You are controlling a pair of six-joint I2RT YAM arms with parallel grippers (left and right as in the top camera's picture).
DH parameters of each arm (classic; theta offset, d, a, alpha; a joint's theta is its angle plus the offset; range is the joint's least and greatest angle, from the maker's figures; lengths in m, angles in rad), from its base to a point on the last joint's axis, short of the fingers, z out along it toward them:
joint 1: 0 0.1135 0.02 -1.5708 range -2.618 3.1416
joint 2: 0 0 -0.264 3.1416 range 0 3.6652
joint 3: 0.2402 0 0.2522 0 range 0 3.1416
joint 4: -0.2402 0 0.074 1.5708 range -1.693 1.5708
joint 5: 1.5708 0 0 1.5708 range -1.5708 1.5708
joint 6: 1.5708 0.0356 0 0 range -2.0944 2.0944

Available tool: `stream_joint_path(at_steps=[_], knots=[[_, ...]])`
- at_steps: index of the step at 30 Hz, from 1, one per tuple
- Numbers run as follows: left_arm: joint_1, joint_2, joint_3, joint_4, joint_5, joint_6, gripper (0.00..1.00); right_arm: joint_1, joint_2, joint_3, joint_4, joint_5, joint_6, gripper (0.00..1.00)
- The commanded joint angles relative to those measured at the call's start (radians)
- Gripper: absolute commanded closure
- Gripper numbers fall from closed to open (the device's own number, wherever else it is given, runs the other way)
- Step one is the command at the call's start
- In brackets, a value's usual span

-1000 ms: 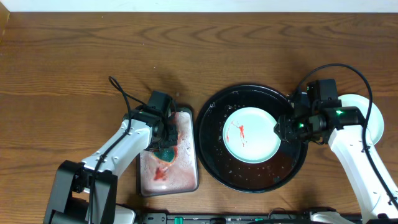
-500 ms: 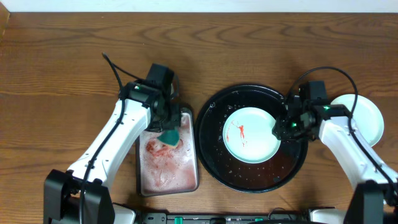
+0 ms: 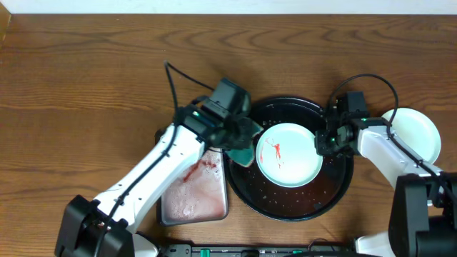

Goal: Clean dirty plates on tray and stack at the side
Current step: 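Carry the sponge onto the second pale green plate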

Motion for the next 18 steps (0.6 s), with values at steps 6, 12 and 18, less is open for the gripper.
stream_joint_path(at_steps=[6,12,18], knots=[[-0.078,0.032,0.029,0.118,0.012,-0.159,0.93,0.007,0.065,-0.006,0.014,-0.034,-0.045,0.99],[-0.119,0.124,0.029,0.197,0.013,-0.286,0.93,0.008,0.061,-0.006,-0.003,-0.021,-0.018,0.99],[-0.156,0.28,0.029,0.289,0.061,-0.378,0.93,0.008,0.061,-0.006,-0.03,-0.021,-0.019,0.99]])
